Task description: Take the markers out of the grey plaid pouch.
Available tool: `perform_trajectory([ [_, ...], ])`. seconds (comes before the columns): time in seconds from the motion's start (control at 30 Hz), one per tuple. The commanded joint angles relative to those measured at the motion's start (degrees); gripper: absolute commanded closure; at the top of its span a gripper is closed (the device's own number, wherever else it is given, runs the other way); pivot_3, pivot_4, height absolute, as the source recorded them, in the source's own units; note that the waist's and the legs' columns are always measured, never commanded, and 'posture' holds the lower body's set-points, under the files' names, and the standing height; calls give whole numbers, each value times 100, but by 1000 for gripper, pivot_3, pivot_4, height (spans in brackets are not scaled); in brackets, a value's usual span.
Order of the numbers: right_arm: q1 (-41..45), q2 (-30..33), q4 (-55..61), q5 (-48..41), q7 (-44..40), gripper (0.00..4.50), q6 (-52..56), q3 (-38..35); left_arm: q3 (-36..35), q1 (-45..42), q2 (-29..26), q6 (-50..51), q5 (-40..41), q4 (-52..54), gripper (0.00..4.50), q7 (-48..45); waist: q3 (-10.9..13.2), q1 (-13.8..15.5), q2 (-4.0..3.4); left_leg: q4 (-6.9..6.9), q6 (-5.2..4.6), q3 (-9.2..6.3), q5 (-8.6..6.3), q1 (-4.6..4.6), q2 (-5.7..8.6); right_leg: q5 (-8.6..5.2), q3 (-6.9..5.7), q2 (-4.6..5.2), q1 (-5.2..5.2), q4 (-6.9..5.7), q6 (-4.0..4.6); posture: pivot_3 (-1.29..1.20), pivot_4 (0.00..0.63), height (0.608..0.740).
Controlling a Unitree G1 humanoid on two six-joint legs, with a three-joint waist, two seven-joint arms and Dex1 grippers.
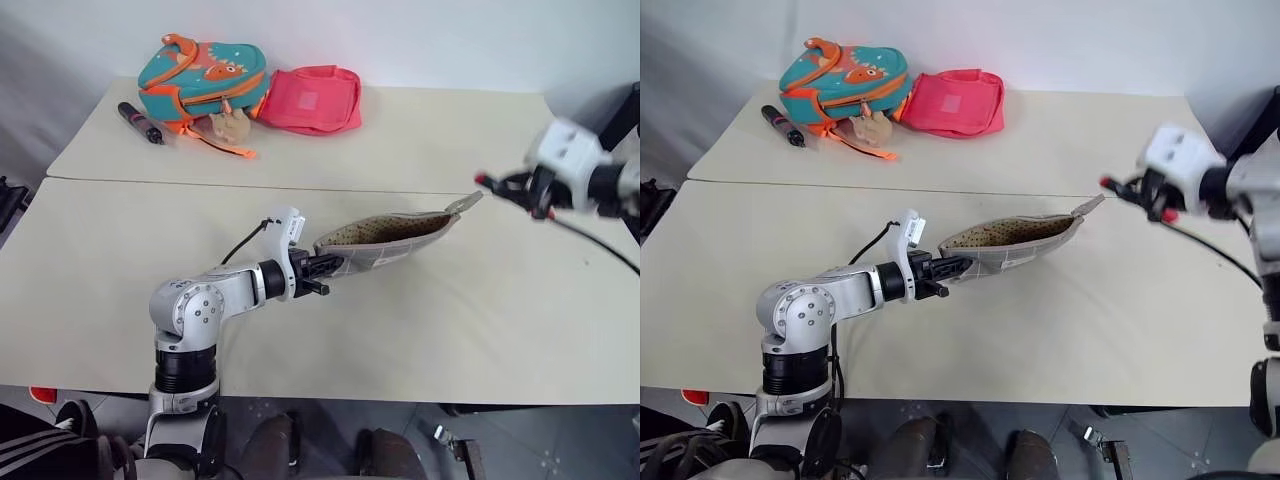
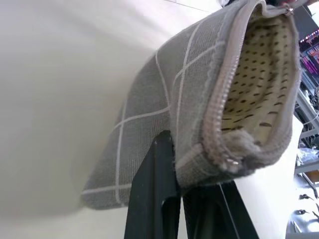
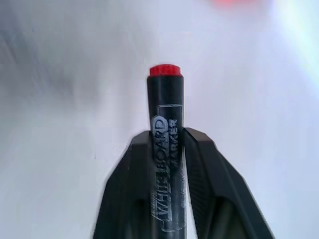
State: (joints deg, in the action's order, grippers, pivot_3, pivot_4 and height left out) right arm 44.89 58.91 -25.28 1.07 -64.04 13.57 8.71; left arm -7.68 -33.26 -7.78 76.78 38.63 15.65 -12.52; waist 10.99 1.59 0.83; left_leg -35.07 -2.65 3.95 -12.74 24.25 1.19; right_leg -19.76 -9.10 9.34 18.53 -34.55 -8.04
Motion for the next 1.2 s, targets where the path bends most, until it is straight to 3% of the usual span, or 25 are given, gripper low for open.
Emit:
perform_trajectory([
  [0.03, -146, -129, -293, 36, 184, 3947, -208, -178, 44, -52, -23, -13, 32, 112, 4500, -22, 7, -19, -13, 0, -3, 0, 2, 0, -2, 0, -1, -2, 0, -5, 0, 0, 150, 740],
  [0.3, -452, -662, -327, -368, 302, 3947, 493, -489, 31, -37, -42, 22, 42, 163, 4500, -8, 10, 8, -18, -6, 0, -8, 6, -2, -12, 1, 0, -13, -9, -5, 2, 0, 150, 740],
  [0.53, -432, -634, -186, -281, 502, 1599, 549, -557, 13, -36, -28, 40, 51, 171, 4500, 1, 10, 5, -18, -6, 0, -13, 6, -1, -9, 1, 0, -13, -11, 0, 3, 0, 150, 740],
  [0.77, 738, -274, 117, -144, 272, 1599, 465, -499, 63, -93, -39, -103, -7, 31, 4500, -54, 32, -13, -56, -7, 2, -4, 6, -3, -10, 1, 1, -13, -2, 9, 3, 0, 150, 740],
  [0.9, 1137, -429, 289, -351, 229, 2494, 495, -629, 86, -116, -26, -161, -21, -8, 4500, -58, 32, -1, -53, -6, 4, -9, 4, -5, -14, 2, 2, -19, -9, 12, 4, 0, 150, 740],
  [1.07, 944, -1298, 1778, -1697, -125, 4325, 1205, -974, 118, -40, -32, -145, -4, 53, 4500, -57, 33, -13, -52, -5, 3, -8, 5, -3, -14, 4, 0, -19, -8, -4, 4, 0, 150, 740],
  [1.2, 454, -1403, 2867, -1976, -374, 4486, 1518, -615, 122, -40, -10, -124, 11, 74, 4500, -34, 33, 51, -52, -5, 2, -22, 5, 0, -14, 4, 1, -25, -10, -3, 5, 0, 150, 740],
])
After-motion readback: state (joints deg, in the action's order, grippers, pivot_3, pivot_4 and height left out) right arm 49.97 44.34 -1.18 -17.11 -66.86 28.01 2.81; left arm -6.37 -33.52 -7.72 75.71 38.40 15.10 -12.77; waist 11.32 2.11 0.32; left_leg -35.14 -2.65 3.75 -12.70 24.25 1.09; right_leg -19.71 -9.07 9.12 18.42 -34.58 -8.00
